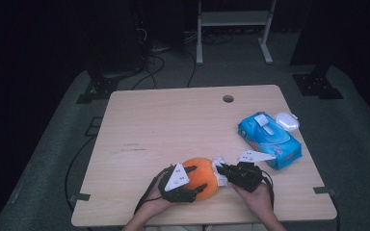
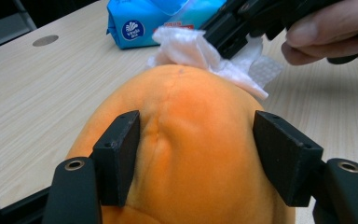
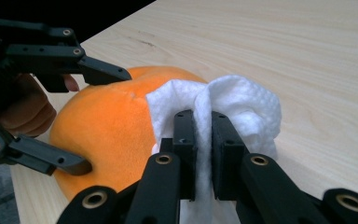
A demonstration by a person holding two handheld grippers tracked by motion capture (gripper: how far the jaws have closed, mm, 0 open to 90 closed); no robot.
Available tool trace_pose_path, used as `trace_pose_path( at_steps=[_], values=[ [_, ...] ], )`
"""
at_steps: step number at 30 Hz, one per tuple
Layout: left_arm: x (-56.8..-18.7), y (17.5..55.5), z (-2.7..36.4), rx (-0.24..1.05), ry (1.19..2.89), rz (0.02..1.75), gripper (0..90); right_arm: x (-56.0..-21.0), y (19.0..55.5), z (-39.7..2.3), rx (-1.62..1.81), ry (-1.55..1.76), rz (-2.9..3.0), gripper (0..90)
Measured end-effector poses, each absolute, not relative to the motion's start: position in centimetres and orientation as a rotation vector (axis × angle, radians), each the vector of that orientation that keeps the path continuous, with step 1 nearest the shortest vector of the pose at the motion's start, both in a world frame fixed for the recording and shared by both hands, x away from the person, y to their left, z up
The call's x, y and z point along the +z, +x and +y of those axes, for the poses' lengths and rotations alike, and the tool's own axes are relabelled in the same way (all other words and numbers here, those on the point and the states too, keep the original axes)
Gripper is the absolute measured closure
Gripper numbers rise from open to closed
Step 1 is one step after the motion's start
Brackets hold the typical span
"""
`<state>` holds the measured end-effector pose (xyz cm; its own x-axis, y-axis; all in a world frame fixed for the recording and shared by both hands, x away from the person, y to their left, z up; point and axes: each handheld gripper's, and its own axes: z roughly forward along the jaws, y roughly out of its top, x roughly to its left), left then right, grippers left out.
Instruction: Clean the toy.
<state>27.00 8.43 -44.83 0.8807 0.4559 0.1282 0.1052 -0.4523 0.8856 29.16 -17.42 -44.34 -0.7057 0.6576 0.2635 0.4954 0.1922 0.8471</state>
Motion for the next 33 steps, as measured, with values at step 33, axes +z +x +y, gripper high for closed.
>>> trace_pose_path(
  at_steps=[33],
  values=[
    [-44.1, 29.1, 10.8, 0.239, 1.927, 0.554, 15.6, -43.5, 28.9, -17.6, 1.484, 1.048, 2.256, 81.6]
  ],
)
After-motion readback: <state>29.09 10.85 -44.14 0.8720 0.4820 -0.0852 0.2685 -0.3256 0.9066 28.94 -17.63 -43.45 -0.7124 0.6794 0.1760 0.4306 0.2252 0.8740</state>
